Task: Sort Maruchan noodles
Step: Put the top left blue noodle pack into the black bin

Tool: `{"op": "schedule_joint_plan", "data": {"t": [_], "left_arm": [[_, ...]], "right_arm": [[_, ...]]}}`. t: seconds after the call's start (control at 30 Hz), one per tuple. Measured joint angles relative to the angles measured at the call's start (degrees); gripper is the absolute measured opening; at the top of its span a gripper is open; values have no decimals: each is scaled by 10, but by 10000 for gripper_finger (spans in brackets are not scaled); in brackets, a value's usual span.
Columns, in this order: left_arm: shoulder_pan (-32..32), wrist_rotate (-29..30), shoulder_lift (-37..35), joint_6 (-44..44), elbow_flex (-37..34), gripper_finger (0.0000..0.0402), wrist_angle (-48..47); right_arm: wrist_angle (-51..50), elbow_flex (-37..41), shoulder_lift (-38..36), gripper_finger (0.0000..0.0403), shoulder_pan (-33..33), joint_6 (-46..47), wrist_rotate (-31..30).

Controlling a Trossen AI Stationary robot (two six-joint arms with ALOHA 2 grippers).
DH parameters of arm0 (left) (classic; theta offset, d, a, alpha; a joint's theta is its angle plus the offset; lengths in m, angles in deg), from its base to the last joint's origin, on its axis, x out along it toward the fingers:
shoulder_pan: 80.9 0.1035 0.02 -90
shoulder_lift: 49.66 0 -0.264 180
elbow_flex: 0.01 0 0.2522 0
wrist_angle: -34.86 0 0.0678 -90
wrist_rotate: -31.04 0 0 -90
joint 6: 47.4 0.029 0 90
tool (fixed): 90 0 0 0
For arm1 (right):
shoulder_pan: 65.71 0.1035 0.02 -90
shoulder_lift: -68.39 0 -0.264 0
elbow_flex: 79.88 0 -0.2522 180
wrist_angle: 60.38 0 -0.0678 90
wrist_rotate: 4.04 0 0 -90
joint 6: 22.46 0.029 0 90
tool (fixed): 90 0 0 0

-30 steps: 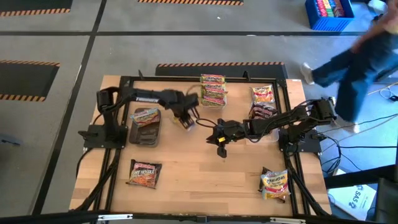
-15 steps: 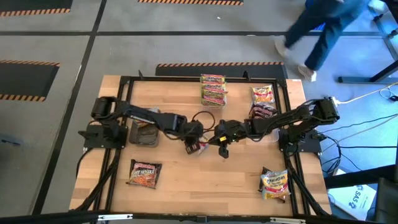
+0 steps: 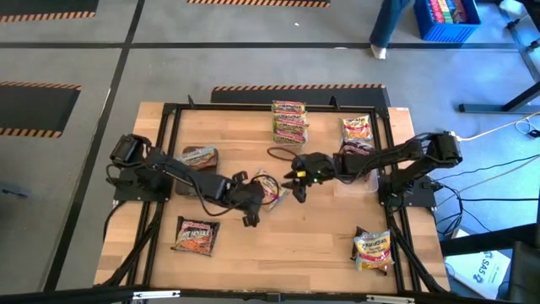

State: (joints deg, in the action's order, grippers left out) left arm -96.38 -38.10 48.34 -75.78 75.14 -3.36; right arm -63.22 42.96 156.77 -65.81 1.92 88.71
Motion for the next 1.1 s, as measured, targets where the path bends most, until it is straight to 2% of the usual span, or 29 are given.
{"op": "schedule_joint_plan", "data": {"t": [0.2, 0.33, 0.63, 1.1], "left_arm": [[4, 8, 0, 0, -87, 131, 163], [4, 9, 0, 0, -124, 131, 203], [-12, 9, 3, -11, -183, 131, 278], [-10, 8, 4, -11, -184, 131, 282]], "right_arm": [[4, 0, 7, 276, -39, 10, 29], [20, 0, 44, 318, -57, 12, 55], [144, -5, 138, 330, -68, 47, 139], [154, -77, 229, 331, -51, 71, 195]]}}
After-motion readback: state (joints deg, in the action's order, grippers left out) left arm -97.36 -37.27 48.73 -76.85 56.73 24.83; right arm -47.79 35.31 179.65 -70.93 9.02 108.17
